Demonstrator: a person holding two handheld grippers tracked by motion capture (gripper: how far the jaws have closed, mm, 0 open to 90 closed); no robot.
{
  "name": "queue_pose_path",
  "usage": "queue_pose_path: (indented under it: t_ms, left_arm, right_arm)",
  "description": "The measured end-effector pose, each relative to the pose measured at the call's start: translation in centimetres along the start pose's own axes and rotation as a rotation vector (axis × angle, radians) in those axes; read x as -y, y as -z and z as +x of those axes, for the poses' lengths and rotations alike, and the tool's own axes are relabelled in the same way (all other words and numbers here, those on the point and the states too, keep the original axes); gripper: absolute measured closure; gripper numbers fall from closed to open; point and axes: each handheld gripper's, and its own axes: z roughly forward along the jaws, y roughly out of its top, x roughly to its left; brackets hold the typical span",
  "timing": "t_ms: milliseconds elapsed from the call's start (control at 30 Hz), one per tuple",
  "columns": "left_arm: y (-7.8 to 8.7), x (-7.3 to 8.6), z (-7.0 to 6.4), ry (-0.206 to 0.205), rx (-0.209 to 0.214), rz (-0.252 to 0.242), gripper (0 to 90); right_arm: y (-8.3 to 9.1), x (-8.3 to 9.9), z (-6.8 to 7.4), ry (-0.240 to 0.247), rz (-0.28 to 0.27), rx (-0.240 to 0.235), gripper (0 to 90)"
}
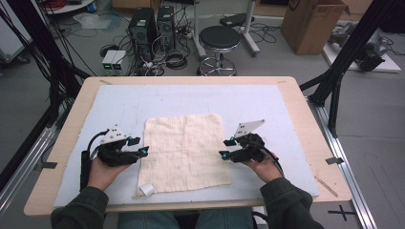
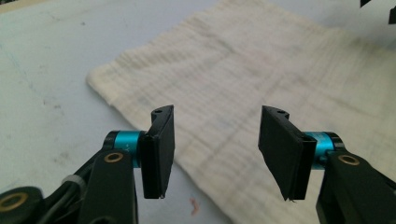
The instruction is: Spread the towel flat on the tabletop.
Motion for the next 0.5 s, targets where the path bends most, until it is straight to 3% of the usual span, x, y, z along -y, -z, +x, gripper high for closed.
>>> queue_pose_path:
  t_ms: [67, 333, 500]
  left_arm:
    - [0.0, 0.7, -0.1, 0.013, 0.021, 0.007, 46.1]
    - [-0.2, 2.4, -0.1, 0.013, 0.023, 0.056, 45.7]
    - [-0.8, 2.8, 0.4, 0.026, 0.025, 0.091, 45.3]
  right_arm:
    - [-0.3, 0.9, 0.5, 0.015, 0.033, 0.005, 54.4]
    - [-2.1, 2.1, 0.7, 0.048, 0.123, 0.013, 62.3]
    - [-2.2, 2.2, 0.4, 0.039, 0.106, 0.009, 79.1]
